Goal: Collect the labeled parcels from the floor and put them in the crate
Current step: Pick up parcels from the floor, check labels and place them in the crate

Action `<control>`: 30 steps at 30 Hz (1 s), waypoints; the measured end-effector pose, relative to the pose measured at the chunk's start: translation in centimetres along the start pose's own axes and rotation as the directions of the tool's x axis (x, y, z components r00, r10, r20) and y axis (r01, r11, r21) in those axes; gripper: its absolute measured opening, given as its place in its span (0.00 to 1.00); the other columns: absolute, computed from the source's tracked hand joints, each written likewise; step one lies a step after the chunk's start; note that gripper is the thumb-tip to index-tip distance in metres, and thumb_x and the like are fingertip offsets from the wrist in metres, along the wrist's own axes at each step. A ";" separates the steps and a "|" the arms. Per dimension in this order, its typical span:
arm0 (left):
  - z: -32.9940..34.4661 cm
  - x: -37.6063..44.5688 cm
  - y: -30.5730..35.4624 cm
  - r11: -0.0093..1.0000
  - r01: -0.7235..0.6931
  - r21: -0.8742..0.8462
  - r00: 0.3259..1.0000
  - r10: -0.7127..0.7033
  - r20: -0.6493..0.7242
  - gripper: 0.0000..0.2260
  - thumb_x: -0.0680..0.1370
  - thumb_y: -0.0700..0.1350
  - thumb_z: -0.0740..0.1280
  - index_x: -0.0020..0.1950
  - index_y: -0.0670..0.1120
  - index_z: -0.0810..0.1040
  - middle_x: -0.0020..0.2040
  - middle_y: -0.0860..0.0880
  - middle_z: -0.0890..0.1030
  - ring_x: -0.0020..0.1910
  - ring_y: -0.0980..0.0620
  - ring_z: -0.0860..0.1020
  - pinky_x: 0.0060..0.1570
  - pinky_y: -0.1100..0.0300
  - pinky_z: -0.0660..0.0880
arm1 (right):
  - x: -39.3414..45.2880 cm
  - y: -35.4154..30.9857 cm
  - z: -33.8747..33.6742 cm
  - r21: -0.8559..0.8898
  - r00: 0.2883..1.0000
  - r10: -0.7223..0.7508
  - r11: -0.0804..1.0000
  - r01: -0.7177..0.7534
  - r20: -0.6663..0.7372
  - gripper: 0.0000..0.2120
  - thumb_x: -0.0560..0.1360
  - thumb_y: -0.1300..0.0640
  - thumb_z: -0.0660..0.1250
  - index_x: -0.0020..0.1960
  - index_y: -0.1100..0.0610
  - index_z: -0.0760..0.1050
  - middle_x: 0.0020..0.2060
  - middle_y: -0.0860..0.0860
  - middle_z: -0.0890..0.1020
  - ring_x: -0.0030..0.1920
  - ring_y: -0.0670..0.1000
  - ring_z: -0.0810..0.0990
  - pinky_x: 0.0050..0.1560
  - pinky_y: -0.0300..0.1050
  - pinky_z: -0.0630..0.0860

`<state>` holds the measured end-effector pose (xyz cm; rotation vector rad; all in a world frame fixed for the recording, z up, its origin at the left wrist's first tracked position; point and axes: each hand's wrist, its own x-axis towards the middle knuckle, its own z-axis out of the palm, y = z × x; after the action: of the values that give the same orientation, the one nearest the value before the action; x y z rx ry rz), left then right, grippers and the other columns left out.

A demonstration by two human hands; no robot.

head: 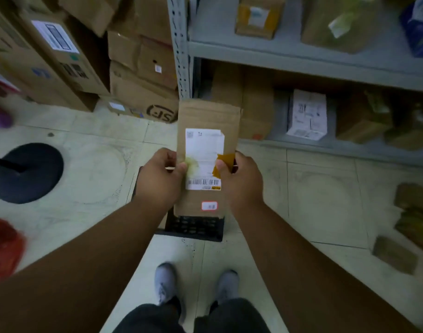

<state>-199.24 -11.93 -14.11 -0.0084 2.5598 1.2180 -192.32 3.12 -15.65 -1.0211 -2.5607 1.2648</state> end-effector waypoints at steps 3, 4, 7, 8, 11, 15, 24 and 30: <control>5.4 2.6 -5.6 0.998 0.061 0.022 0.998 -0.061 0.028 0.06 0.79 0.52 0.67 0.42 0.57 0.74 0.35 0.63 0.80 0.35 0.64 0.78 0.27 0.68 0.69 | 1.6 5.4 4.8 -0.056 0.998 0.070 0.996 -0.070 0.002 0.13 0.80 0.49 0.65 0.60 0.56 0.74 0.53 0.53 0.78 0.53 0.54 0.79 0.50 0.45 0.73; 7.3 3.2 -7.6 0.996 0.076 0.041 0.997 -0.077 0.029 0.07 0.79 0.54 0.66 0.41 0.58 0.73 0.35 0.63 0.79 0.34 0.64 0.78 0.28 0.67 0.69 | 2.0 7.4 6.5 -0.062 0.996 0.091 0.994 -0.091 -0.005 0.17 0.80 0.51 0.65 0.66 0.55 0.72 0.57 0.53 0.78 0.57 0.55 0.79 0.54 0.47 0.75; 12.6 5.1 -13.3 0.990 0.132 0.045 0.990 -0.134 0.047 0.06 0.80 0.55 0.65 0.44 0.58 0.74 0.39 0.58 0.80 0.38 0.61 0.78 0.31 0.64 0.71 | 2.6 12.4 11.5 -0.122 0.998 0.066 0.990 -0.063 0.022 0.34 0.80 0.56 0.65 0.80 0.50 0.52 0.72 0.53 0.69 0.64 0.54 0.76 0.61 0.50 0.76; 14.4 6.0 -15.4 0.989 0.142 0.049 0.988 -0.144 0.051 0.05 0.80 0.54 0.65 0.45 0.57 0.74 0.40 0.57 0.80 0.38 0.60 0.78 0.30 0.65 0.70 | 2.7 14.2 13.2 -0.164 0.998 0.029 0.986 -0.018 0.062 0.36 0.80 0.58 0.65 0.81 0.50 0.48 0.76 0.53 0.63 0.65 0.54 0.76 0.62 0.51 0.77; 19.3 8.5 -21.3 0.982 0.145 0.122 0.982 -0.158 0.104 0.06 0.81 0.53 0.63 0.53 0.52 0.75 0.44 0.53 0.81 0.40 0.54 0.80 0.32 0.61 0.74 | 2.8 20.2 19.1 -0.343 0.982 -0.018 0.936 0.083 0.188 0.36 0.81 0.57 0.65 0.81 0.50 0.48 0.81 0.54 0.46 0.74 0.57 0.66 0.68 0.54 0.74; 24.0 11.6 -29.2 0.961 0.134 0.244 0.967 -0.180 0.179 0.07 0.81 0.52 0.62 0.54 0.52 0.78 0.45 0.50 0.82 0.42 0.50 0.81 0.41 0.53 0.80 | 3.4 27.3 26.4 -0.429 0.968 -0.009 0.895 0.119 0.249 0.33 0.81 0.53 0.63 0.81 0.50 0.50 0.80 0.54 0.39 0.75 0.60 0.62 0.68 0.52 0.71; 30.2 13.5 -38.5 0.971 0.123 0.203 0.950 -0.175 0.257 0.08 0.79 0.47 0.68 0.56 0.56 0.74 0.44 0.59 0.78 0.39 0.62 0.76 0.32 0.67 0.68 | 2.4 35.6 33.5 -0.503 0.973 -0.063 0.847 0.170 0.223 0.36 0.79 0.44 0.65 0.80 0.55 0.55 0.81 0.57 0.45 0.71 0.61 0.61 0.67 0.55 0.71; 30.1 12.0 -38.5 0.985 0.122 0.123 0.969 -0.145 0.199 0.05 0.80 0.50 0.66 0.51 0.57 0.70 0.42 0.59 0.77 0.37 0.64 0.75 0.30 0.70 0.67 | 1.3 35.5 33.2 -0.480 0.980 -0.106 0.860 0.174 0.167 0.32 0.77 0.48 0.65 0.78 0.56 0.62 0.81 0.56 0.51 0.67 0.59 0.64 0.66 0.54 0.70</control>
<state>-197.32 -12.20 -64.35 -0.0276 2.3985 0.9727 -187.14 -3.06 -63.62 -0.8095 -3.0883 0.6685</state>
